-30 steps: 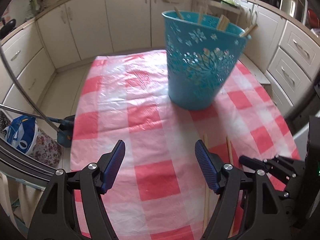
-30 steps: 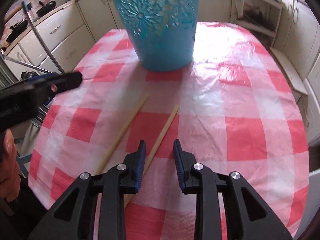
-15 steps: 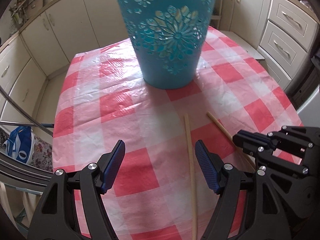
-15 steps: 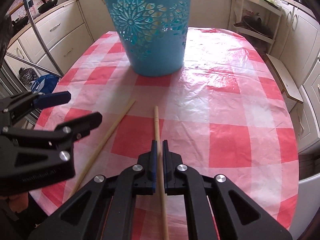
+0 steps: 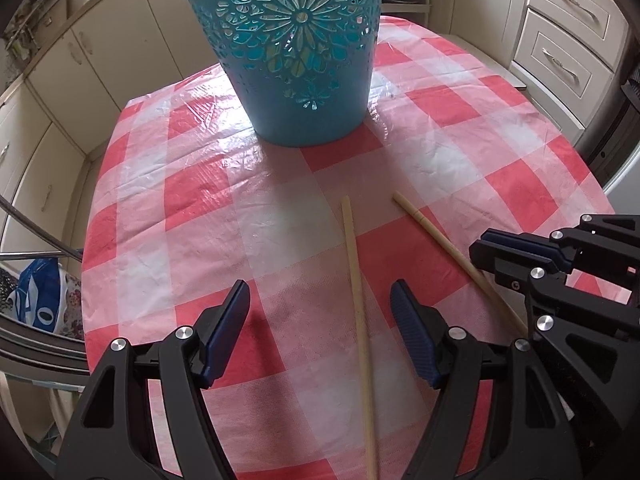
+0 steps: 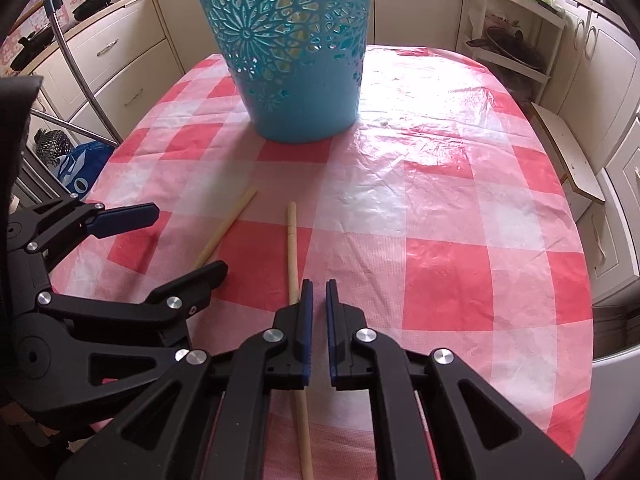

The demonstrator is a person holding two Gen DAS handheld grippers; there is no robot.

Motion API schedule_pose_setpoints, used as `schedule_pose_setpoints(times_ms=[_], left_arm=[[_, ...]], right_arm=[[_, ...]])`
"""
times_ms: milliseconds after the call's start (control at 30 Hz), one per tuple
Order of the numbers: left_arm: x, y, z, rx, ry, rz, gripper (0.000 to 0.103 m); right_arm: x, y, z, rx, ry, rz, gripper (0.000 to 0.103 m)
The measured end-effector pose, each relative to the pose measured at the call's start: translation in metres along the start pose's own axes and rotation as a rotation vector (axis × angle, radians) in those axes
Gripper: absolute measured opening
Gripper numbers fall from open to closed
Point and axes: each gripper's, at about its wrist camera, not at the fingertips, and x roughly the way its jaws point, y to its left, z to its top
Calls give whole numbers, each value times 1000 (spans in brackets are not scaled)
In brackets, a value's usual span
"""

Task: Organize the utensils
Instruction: 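Lower both tools to the last two sticks and grasp one each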

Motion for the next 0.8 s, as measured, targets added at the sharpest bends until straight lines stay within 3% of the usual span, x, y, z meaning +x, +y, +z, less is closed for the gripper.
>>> schedule_pose_setpoints(times_ms=[467, 667, 800], left_arm=[[3, 4, 0, -25, -11, -35, 71], [2, 4, 1, -27, -19, -90, 51], [0, 10, 2, -44, -10, -115, 48]], right_arm=[[-3, -7, 2, 21, -11, -1, 3], [0, -8, 2, 33, 8, 2, 3], [-4, -13, 4, 60, -8, 43, 3]])
